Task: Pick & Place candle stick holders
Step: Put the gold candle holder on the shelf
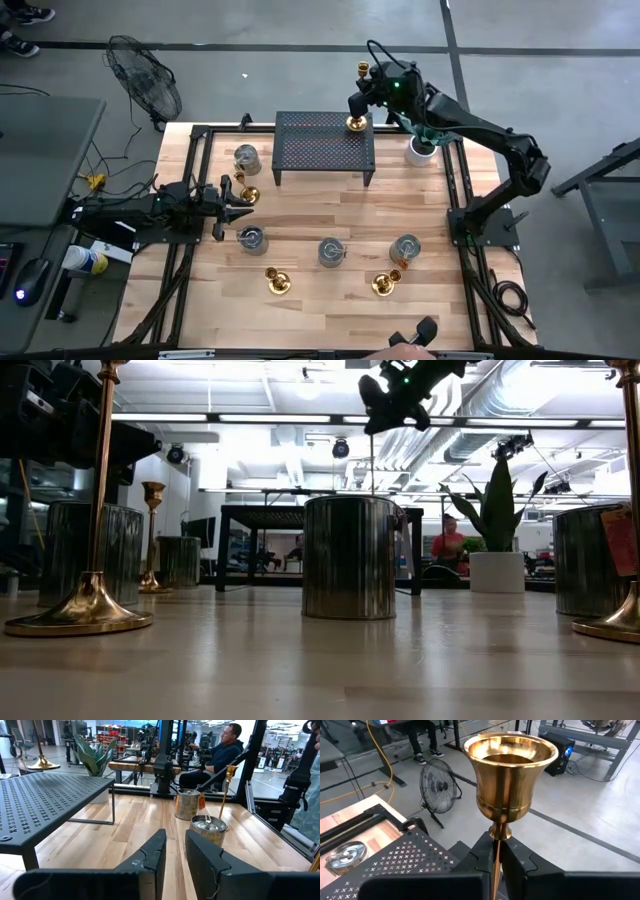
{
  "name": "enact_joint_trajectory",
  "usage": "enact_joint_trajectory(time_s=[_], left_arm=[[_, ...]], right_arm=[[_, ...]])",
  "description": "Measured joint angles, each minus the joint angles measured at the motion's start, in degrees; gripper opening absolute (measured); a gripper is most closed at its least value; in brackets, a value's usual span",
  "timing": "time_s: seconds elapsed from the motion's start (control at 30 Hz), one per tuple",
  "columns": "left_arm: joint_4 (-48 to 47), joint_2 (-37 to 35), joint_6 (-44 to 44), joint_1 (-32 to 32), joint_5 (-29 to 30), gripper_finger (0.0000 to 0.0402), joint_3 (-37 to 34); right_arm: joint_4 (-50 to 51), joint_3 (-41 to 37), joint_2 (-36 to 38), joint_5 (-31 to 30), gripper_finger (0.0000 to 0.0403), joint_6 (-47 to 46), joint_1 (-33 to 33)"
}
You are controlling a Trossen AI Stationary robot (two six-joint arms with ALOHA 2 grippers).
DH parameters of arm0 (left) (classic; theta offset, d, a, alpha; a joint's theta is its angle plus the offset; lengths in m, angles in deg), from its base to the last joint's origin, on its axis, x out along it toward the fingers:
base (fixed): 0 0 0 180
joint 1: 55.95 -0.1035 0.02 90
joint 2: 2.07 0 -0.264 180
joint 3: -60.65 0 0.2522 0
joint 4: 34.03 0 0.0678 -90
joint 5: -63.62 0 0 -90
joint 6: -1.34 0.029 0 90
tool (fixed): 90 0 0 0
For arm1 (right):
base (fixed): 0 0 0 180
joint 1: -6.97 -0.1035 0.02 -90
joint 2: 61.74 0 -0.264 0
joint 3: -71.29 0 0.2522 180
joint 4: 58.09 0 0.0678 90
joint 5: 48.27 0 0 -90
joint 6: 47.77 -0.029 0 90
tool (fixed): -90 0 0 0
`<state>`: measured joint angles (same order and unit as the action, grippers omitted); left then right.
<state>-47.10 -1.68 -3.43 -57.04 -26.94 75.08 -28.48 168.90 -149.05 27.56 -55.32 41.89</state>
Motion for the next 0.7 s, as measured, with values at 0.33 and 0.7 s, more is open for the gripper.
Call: enact_joint_trajectory(time_s=[0.33,0.7], left_arm=[[0.0,0.0,0.0,0.0,0.0,0.0072,0.0],[0.0,0.0,0.0,0.0,0.0,0.0072,0.0]], right_arm=[[-0.2,-1.1,-0.2,-1.4,0.0015,-0.4,1.1],[0.7,-1.1,-0.2,-0.4,0.0015,-1.0,1.8]])
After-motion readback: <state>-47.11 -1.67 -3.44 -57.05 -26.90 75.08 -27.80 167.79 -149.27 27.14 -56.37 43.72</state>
